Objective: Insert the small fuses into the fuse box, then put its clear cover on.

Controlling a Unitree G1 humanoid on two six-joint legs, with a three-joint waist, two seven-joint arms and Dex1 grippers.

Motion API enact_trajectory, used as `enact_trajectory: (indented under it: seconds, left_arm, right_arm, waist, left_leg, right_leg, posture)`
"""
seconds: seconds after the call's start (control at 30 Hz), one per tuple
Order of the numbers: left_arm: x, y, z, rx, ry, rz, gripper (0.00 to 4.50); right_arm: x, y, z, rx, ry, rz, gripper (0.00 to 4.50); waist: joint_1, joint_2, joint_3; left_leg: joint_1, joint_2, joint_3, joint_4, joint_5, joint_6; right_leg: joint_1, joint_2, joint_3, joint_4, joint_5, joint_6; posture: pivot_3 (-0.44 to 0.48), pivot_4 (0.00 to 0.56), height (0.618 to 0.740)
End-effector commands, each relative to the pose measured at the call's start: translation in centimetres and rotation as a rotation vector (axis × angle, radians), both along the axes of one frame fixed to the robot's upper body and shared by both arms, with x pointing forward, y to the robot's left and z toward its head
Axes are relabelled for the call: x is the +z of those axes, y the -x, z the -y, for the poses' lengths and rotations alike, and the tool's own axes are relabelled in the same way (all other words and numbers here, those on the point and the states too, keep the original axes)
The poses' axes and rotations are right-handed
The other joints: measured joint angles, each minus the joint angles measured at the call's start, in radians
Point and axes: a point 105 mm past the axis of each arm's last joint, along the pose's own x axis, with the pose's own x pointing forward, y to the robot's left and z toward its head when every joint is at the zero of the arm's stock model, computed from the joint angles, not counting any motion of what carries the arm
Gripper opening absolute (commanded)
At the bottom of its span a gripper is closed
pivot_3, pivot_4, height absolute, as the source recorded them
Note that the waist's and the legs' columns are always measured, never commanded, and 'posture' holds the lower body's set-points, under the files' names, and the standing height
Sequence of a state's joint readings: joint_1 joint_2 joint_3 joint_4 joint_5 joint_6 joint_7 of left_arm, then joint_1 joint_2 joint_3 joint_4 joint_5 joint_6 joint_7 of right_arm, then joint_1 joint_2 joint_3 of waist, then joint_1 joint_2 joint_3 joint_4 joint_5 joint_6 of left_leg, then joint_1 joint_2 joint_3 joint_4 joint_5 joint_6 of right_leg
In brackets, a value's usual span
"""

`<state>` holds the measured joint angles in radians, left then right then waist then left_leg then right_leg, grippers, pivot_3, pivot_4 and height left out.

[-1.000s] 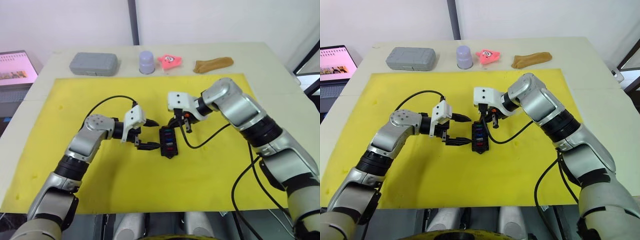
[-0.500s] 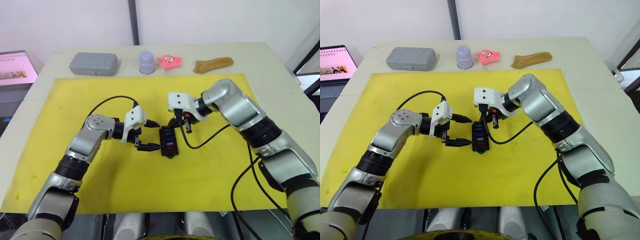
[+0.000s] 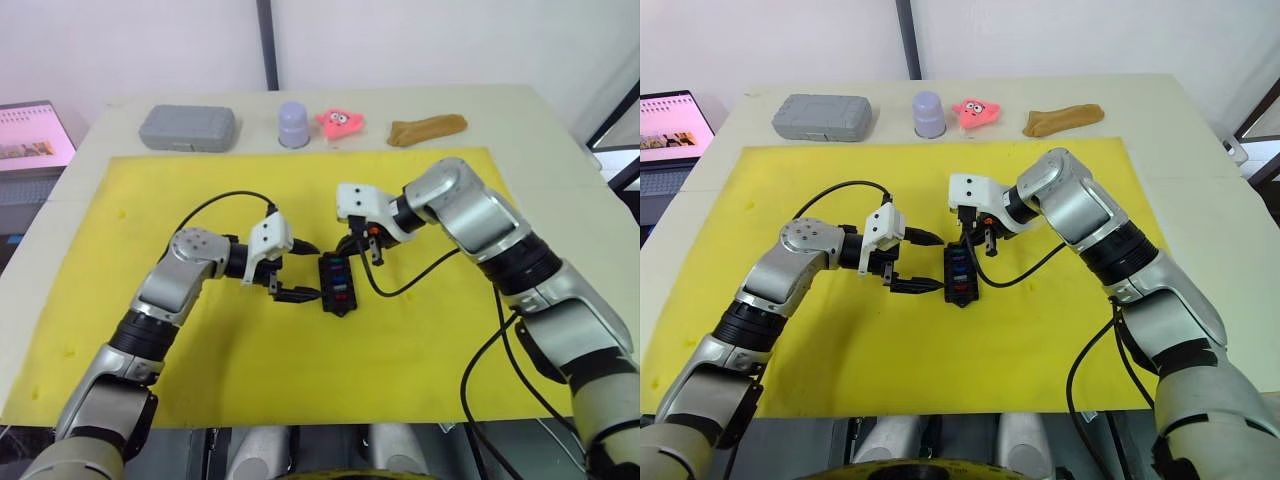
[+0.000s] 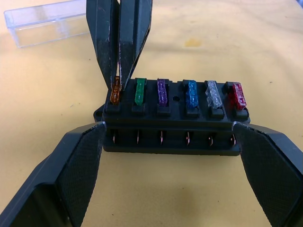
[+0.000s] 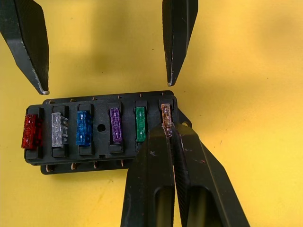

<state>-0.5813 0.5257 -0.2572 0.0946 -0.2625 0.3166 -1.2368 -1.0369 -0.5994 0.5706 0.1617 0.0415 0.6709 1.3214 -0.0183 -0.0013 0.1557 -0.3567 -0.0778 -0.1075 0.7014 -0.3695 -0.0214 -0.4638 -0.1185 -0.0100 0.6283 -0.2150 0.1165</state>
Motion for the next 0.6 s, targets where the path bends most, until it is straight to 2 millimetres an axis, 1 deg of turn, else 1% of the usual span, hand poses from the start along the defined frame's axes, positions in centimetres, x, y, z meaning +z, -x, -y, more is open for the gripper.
enact_trajectory:
  seconds: [0.03,0.17,0.23,0.3,0.33,0.6]
  left_arm:
    - [0.66,0.21,0.04,-0.016,0.002,0.043,4.48]
    - [0.62,0.09,-0.16,-0.01,-0.001,0.045,4.48]
    - [0.62,0.07,-0.18,-0.008,-0.001,0.046,4.48]
    - [0.61,0.06,-0.18,-0.008,-0.001,0.046,4.5]
    - [0.61,0.06,-0.19,-0.007,0.0,0.046,4.5]
    - [0.56,0.08,-0.27,-0.003,0.0,0.046,4.5]
  right_arm:
    - [1.65,-0.32,-0.3,0.001,-0.035,0.045,0.0]
    - [2.42,-0.31,-0.43,0.004,-0.055,0.054,0.0]
    - [2.47,-0.27,-0.43,0.005,-0.056,0.053,0.0]
    - [2.31,-0.28,-0.45,0.004,-0.052,0.052,0.68]
    - [2.27,-0.26,-0.46,0.004,-0.052,0.052,0.94]
    - [2.28,-0.12,-0.48,0.008,-0.055,0.05,0.94]
  waist:
    - [0.0,0.0,0.0]
    - [0.0,0.0,0.0]
    - [0.0,0.0,0.0]
    - [0.0,0.0,0.0]
    - [0.0,0.0,0.0]
    - [0.0,0.0,0.0]
  left_leg:
    - [0.0,0.0,0.0,0.0,0.0,0.0]
    - [0.0,0.0,0.0,0.0,0.0,0.0]
    - [0.0,0.0,0.0,0.0,0.0,0.0]
    - [0.0,0.0,0.0,0.0,0.0,0.0]
    - [0.0,0.0,0.0,0.0,0.0,0.0]
    - [0.0,0.0,0.0,0.0,0.0,0.0]
  right_leg:
    - [0.0,0.0,0.0,0.0,0.0,0.0]
    - [0.0,0.0,0.0,0.0,0.0,0.0]
    - [0.0,0.0,0.0,0.0,0.0,0.0]
    - [0.0,0.0,0.0,0.0,0.0,0.0]
    - [0.0,0.0,0.0,0.0,0.0,0.0]
    - [0.0,0.0,0.0,0.0,0.0,0.0]
  posture:
    - [0.0,0.15,0.74]
    - [0.0,0.15,0.74]
    - [0.0,0.15,0.74]
    - [0.0,0.15,0.74]
    - [0.0,0.15,0.74]
    - [0.0,0.15,0.74]
